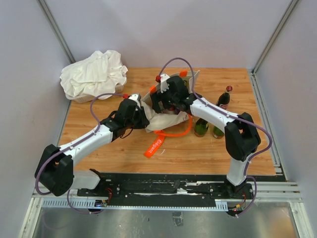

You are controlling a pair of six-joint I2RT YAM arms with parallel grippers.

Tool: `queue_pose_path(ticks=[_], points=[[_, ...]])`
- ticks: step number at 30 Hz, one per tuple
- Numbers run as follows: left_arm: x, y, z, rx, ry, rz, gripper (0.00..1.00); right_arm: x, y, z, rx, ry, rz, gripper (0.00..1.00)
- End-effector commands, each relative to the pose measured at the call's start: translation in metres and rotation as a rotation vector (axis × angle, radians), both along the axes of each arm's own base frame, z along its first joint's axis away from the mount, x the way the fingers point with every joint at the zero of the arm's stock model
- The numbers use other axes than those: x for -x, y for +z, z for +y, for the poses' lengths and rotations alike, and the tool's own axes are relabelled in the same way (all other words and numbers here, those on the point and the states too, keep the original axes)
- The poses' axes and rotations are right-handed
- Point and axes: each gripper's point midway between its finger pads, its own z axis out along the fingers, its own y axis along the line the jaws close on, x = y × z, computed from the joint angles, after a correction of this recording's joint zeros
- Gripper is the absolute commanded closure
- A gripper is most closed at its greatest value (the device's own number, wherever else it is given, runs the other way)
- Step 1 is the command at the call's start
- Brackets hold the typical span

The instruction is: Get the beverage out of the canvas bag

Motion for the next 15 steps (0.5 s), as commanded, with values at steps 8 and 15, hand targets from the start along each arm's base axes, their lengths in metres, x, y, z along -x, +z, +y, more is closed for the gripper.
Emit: queue_pose_path(ticks=[8,15], points=[[0.010,-0.016,0.015,-0.068,0.023,0.045,0.69,0.032,-0.038,0.019,0.059,0.058,0.090,0.02],[0.007,-0.014,0.013,-0.067,0.022,0.045,0.69,0.029,-0.066,-0.002,0.151,-0.040,0.125,0.02]])
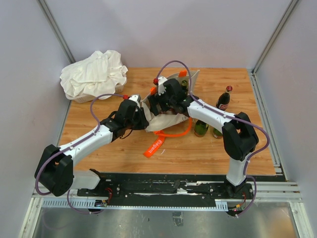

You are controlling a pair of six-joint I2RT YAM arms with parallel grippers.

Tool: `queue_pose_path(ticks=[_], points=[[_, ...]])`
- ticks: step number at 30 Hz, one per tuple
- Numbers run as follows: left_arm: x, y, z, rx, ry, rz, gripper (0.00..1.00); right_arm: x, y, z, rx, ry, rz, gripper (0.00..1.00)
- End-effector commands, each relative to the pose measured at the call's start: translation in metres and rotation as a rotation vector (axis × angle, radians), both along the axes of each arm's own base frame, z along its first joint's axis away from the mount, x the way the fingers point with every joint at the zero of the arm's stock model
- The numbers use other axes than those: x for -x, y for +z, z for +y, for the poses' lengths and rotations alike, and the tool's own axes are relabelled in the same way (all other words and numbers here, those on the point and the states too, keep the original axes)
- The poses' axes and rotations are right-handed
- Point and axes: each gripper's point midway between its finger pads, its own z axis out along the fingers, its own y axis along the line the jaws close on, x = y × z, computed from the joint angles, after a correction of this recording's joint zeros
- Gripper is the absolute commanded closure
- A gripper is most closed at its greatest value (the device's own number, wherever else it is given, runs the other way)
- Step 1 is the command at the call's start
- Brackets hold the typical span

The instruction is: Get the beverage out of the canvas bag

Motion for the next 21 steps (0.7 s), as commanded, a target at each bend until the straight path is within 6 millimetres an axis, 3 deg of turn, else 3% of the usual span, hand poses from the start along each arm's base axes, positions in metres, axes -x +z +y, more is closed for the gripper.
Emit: queue_pose_path(ticks=[1,8,17,21], points=[[0.003,-0.011,0.010,-0.057,0.020,0.029,0.69,0.020,-0.052,-0.015,0.130,-0.051,0.106,0.02],[0.003,-0.011,0.011,-0.064,0.024,0.033,0.69,0.005,-0.052,-0.029,0.128,-0.133,0.097,0.04],[0.010,-0.018,0.015,-0.084,0.024,0.069,0.69,-0.004,-0.026,-0.032,0.063,-0.152,0.046,0.07],[0.014,-0.020,0.017,-0.085,0.026,0.080,0.69,-0.011,-0.025,-0.038,0.063,-0.192,0.036,0.06]])
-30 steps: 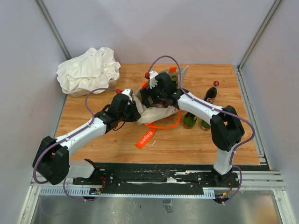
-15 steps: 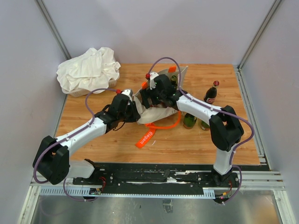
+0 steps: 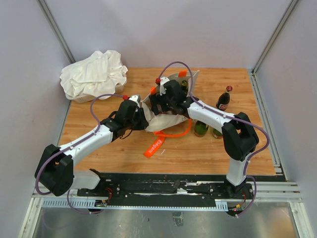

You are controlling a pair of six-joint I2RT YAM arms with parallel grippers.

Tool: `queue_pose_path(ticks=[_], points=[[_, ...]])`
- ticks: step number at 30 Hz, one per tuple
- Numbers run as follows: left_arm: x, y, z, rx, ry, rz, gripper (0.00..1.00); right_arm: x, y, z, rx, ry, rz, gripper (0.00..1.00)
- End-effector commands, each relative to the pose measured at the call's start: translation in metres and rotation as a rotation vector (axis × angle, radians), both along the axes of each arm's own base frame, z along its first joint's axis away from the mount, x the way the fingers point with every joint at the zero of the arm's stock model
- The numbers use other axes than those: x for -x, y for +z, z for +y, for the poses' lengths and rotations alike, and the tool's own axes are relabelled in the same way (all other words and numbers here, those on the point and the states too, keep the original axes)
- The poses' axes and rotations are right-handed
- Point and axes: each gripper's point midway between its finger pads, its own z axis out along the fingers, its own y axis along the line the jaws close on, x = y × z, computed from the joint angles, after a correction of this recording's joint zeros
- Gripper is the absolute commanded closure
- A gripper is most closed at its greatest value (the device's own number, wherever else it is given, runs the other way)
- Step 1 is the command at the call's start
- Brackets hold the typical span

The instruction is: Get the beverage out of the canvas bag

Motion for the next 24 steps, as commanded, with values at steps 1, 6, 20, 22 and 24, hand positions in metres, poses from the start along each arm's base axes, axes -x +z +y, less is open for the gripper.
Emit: queue_pose_path(ticks=[1,6,20,22,24], points=[[0.013,-0.016,0.015,-0.073,0.018,0.068,0.69,-0.005,-0.020,-0.031,0.070,-0.099,0.032,0.06],[0.012,-0.013,0.015,-0.068,0.022,0.063,0.69,-0.010,-0.028,-0.038,0.070,-0.129,0.053,0.07],[0.008,-0.011,0.011,-0.061,0.020,0.059,0.69,0.003,-0.057,-0.027,0.049,-0.050,0.148,0.13],[0.008,-0.011,0.011,-0.061,0.019,0.058,0.69,0.008,-0.064,-0.025,0.057,-0.035,0.171,0.13],[0.007,-0.010,0.011,-0.060,0.020,0.056,0.69,0.014,-0.073,-0.026,0.074,-0.030,0.193,0.13]])
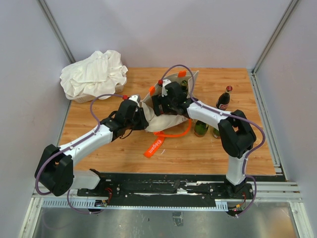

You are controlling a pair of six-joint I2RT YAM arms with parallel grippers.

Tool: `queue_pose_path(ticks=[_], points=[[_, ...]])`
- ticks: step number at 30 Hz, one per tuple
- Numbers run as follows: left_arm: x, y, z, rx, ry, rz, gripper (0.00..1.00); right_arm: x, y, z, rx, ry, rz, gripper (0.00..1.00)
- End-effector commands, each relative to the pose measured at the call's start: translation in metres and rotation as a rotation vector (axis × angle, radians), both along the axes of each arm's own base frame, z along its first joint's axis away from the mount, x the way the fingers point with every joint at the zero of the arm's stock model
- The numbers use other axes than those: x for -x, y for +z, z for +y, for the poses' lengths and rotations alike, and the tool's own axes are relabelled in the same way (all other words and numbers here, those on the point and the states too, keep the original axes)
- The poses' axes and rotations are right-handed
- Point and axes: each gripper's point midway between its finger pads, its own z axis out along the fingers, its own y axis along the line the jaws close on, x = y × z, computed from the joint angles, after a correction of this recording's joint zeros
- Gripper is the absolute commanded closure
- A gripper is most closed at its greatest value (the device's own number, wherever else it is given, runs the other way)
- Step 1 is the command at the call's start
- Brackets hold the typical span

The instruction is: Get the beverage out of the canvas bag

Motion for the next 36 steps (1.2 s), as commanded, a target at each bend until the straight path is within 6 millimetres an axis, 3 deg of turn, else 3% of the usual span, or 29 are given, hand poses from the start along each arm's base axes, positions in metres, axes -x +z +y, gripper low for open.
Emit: queue_pose_path(ticks=[1,5,7,11,12,13,18,21,26,32,36], points=[[0.006,-0.011,0.011,-0.068,0.012,0.047,0.69,0.023,-0.051,-0.019,0.101,0.015,0.143,0.13],[0.004,-0.009,0.010,-0.069,0.012,0.042,0.69,0.034,-0.062,-0.019,0.120,0.028,0.163,0.15],[0.003,-0.009,0.009,-0.069,0.010,0.042,0.69,0.037,-0.066,-0.018,0.127,0.035,0.166,0.24],[0.002,-0.010,0.008,-0.070,0.006,0.045,0.69,0.037,-0.066,-0.018,0.153,0.052,0.151,0.61],[0.001,-0.010,0.008,-0.069,0.006,0.044,0.69,0.037,-0.065,-0.017,0.158,0.062,0.146,0.83],[0.001,-0.010,0.008,-0.070,0.007,0.043,0.69,0.038,-0.063,-0.016,0.164,0.072,0.139,0.97],[-0.001,-0.015,0.009,-0.078,0.014,0.041,0.69,0.037,-0.036,-0.009,0.164,0.136,0.072,0.99],[-0.002,-0.020,0.008,-0.079,0.012,0.044,0.69,0.035,0.007,-0.003,0.140,0.175,-0.033,0.99],[-0.006,-0.022,0.005,-0.076,0.007,0.039,0.69,0.036,0.097,-0.008,0.122,0.195,-0.218,0.99],[-0.010,-0.011,0.004,-0.074,0.000,0.009,0.69,0.059,0.172,-0.043,0.123,0.143,-0.320,0.99],[-0.011,-0.002,0.004,-0.068,-0.002,-0.008,0.69,0.083,0.185,-0.082,0.154,0.063,-0.315,0.99]])
